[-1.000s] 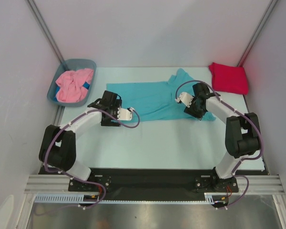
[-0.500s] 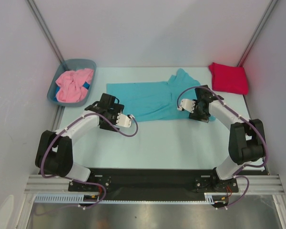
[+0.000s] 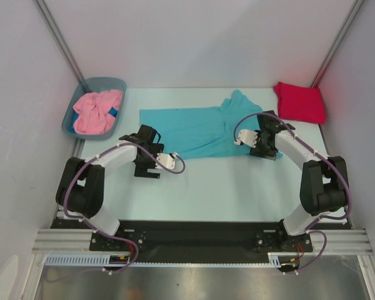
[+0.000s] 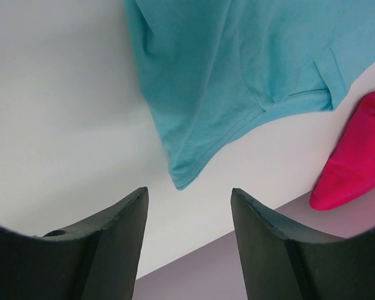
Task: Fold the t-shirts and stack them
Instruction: Fold the tshirt
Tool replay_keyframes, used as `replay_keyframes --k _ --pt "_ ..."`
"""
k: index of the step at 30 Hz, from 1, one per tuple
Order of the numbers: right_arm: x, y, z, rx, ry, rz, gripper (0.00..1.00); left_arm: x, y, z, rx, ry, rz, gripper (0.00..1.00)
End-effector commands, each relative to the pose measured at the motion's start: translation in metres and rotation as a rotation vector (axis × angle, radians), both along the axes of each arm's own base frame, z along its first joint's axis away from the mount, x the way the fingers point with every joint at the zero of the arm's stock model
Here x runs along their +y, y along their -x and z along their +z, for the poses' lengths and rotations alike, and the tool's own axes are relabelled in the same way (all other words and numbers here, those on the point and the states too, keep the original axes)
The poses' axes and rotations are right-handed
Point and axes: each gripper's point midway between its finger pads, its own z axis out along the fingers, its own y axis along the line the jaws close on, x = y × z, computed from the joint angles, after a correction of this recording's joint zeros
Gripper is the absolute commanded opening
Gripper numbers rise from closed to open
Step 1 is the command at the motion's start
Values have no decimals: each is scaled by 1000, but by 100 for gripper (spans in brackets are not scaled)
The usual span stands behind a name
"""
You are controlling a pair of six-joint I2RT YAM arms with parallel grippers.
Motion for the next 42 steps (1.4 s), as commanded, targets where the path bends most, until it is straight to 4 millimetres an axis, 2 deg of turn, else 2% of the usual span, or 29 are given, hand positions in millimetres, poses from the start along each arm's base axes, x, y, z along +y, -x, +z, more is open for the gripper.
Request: replay_keyframes --k 1,7,8,13,18,22,25,28,31,38,42 --pt "0 -14 23 -52 0 3 61 -5 -11 -7 -8 16 71 100" --pt "0 -15 27 -60 -6 -5 61 -8 -37 -10 -99 26 110 100" --pt "0 -15 28 -60 -7 -7 61 -4 -42 -9 -131 3 123 100" --pt "-2 -7 23 -32 -4 -17 58 2 -48 -12 -185 -30 105 100" --pt "-8 17 9 38 13 -1 55 4 -43 -16 -183 -40 72 100" --pt "-13 46 -13 120 41 32 54 2 -44 -15 -182 -29 51 100" --pt "-13 60 -26 159 67 64 54 -1 -47 -13 -186 -19 53 100" --pt "-12 62 -33 160 73 78 55 -2 -49 -13 -188 -14 50 100" --pt "-13 57 -41 153 87 80 54 -2 -50 -12 -190 -17 43 100" --pt "-11 18 -49 24 109 80 54 -2 -54 -11 -208 -20 42 100" --pt "-12 7 -57 9 114 79 54 0 -53 -12 -210 -31 35 99"
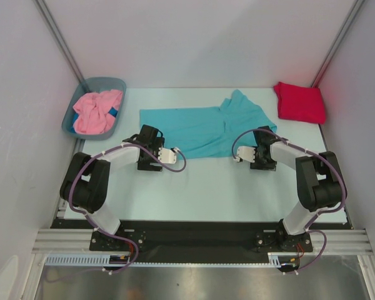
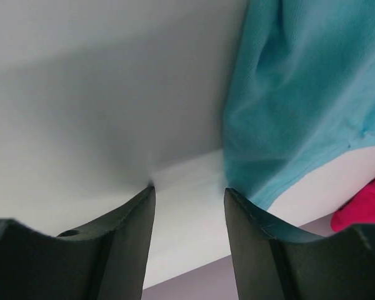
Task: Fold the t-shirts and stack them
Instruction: Fold the tshirt
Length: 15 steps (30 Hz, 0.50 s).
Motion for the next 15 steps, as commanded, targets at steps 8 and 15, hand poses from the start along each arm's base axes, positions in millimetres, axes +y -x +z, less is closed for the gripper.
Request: replay_keyframes --k 8,15 --pt "-13 -35 -16 -81 28 -6 52 -2 -4 3 -23 17 -26 94" --pt "-19 -46 -10 -115 35 -15 50 3 -5 10 -40 14 -30 92"
